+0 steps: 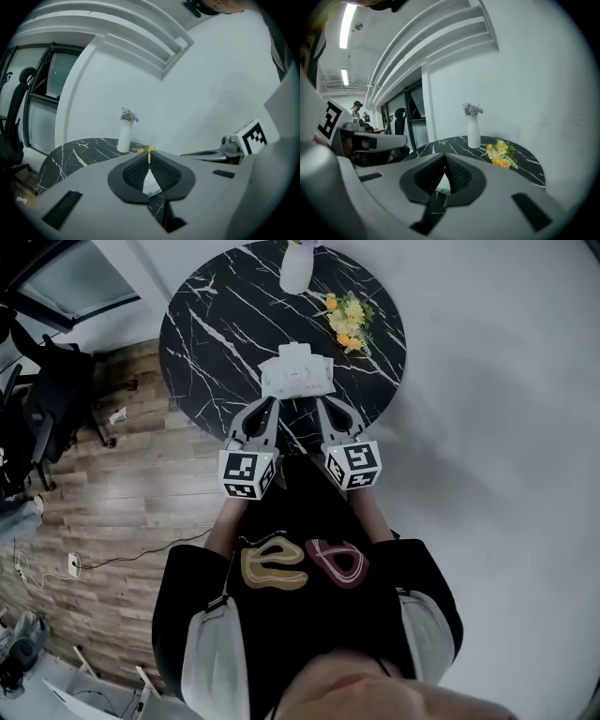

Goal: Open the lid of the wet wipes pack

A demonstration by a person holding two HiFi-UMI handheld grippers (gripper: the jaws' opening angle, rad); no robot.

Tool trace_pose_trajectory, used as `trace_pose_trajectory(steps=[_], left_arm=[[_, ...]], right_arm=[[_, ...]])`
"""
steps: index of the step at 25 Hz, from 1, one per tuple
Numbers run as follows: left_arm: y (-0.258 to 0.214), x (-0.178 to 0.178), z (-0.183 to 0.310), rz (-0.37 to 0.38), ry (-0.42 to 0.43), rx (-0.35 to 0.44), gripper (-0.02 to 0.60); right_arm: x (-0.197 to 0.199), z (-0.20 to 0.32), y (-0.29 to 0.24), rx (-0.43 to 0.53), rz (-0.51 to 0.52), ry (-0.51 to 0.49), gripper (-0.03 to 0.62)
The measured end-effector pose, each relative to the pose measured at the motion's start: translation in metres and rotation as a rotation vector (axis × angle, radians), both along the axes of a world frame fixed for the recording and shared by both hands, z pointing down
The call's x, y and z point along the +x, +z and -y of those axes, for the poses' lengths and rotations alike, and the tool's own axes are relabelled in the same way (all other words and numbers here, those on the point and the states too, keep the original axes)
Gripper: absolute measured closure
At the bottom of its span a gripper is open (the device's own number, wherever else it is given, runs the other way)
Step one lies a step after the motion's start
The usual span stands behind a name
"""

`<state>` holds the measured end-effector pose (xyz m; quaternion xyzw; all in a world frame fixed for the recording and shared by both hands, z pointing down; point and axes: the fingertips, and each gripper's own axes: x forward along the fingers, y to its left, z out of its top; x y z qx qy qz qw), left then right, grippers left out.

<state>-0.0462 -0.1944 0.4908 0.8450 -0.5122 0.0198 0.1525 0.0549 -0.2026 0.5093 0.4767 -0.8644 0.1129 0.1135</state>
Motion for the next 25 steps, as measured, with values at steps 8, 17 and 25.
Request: trace_pose_trajectory(steps=[8, 17, 25], left_arm=[[0.004, -0.003, -0.006, -0.003, 0.003, -0.013, 0.554], [0.006, -0.003, -0.008, 0.016, 0.012, -0.011, 0.554], [0.008, 0.000, -0.008, 0.028, 0.029, -0.009, 0.554]], right_arm=[[-0.006, -0.007, 0.006, -0.010, -0.024, -0.006, 0.583], [-0.002, -0.011, 0.003, 0.016, -0.051, 0.011, 0.583], [0.000, -0.014, 0.004, 0.023, -0.064, 0.019, 0.583]])
